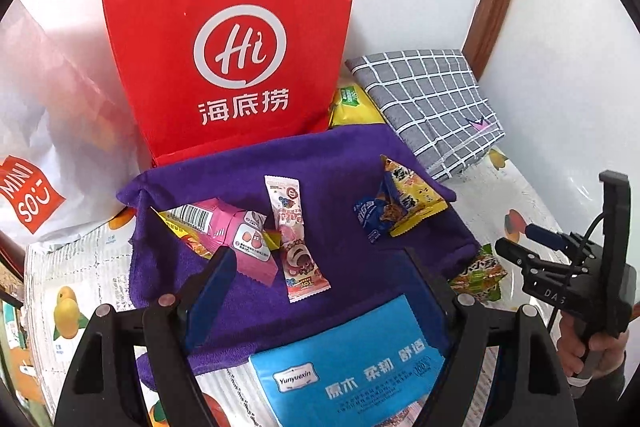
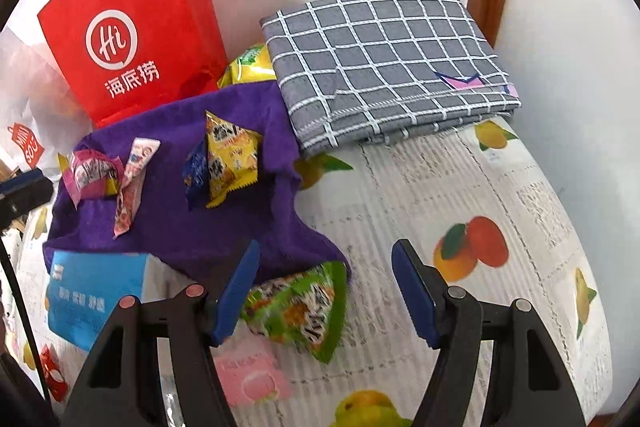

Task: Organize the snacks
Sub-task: 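Withdraw both tools from the towel toward the pink peach candy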

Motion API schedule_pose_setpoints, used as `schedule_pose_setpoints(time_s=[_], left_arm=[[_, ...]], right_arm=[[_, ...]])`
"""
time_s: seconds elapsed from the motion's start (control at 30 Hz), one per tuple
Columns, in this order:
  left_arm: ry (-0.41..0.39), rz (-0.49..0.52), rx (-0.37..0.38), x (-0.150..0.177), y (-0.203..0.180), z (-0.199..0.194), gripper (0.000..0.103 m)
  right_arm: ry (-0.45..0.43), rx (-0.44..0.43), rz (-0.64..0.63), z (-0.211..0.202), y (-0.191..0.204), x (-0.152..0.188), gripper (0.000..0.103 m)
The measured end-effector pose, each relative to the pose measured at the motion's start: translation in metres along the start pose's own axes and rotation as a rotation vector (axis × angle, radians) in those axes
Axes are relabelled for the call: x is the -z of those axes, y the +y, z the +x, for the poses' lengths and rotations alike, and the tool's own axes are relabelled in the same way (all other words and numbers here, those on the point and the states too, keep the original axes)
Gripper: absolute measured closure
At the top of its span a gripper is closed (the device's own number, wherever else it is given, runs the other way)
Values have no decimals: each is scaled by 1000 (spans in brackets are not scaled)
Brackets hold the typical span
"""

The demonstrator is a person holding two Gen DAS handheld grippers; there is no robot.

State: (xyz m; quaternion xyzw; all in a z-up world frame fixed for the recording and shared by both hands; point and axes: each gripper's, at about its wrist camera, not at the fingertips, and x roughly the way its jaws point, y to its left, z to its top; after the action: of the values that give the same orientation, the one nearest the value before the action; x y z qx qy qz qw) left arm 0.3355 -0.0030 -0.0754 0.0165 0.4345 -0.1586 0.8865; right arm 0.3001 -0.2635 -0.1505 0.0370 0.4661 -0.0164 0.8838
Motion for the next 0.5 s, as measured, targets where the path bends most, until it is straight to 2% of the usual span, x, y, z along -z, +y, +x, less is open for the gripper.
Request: schedule_pose_setpoints(time_s=[0.5], left_arm=[[-4, 20, 2, 20, -11, -19, 22]], right_arm=[[43, 32, 10, -4, -17, 31, 38]])
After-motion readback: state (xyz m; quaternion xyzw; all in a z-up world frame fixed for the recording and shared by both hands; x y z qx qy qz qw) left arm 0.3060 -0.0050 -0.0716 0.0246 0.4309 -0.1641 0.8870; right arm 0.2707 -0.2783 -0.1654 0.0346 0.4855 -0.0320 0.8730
